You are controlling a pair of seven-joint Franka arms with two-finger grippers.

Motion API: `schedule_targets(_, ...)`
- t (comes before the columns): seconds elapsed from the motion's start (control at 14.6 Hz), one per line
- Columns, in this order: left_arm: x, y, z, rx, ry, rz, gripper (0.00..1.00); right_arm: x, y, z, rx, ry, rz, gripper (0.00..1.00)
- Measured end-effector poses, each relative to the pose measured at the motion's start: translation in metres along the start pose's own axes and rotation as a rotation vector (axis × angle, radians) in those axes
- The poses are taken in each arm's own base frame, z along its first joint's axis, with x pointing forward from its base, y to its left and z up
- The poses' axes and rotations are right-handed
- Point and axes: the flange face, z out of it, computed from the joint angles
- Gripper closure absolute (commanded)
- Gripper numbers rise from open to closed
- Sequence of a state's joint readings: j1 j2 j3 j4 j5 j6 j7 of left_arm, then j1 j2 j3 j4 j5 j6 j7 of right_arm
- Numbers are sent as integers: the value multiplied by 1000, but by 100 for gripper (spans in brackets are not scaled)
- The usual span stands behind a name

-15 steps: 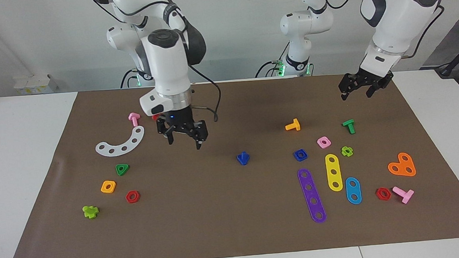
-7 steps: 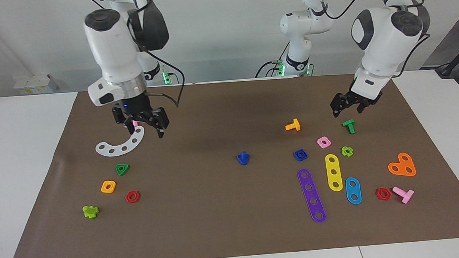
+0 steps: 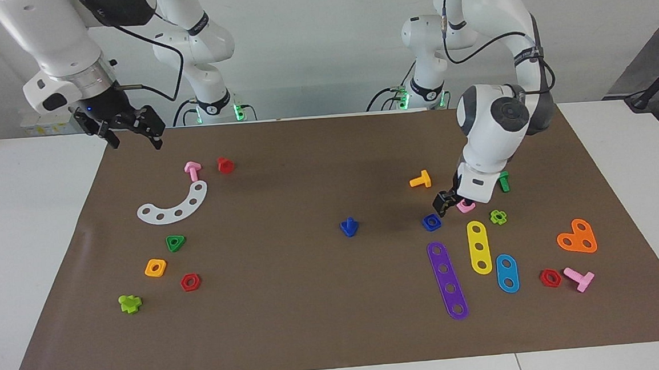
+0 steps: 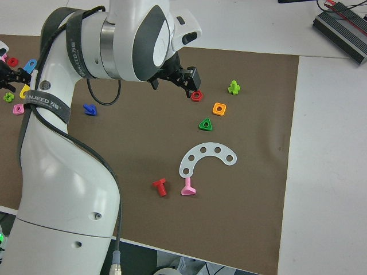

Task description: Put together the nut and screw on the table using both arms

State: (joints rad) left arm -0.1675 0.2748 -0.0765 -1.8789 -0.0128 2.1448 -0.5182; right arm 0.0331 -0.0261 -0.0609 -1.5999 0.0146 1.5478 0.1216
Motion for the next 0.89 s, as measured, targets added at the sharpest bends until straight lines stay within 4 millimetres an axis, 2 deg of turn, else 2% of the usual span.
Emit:
schedule_targets(0.21,-3,10,37,-2,-3,-40,19,0,-4,-8,-3,17,-9,0)
schedule_targets(0.34,-7,14,50,-2,-4,-48,24,1,-7,-6,-7,13,-13,0)
schedule_targets(0.62,-16,15,66,0,-7,-48,30,1,-1,-4,-23,-5,-90,0)
schedule_targets(0.89,-20,18,69,1,-8,-52,36,1,1,-5,-24,-5,-96,0)
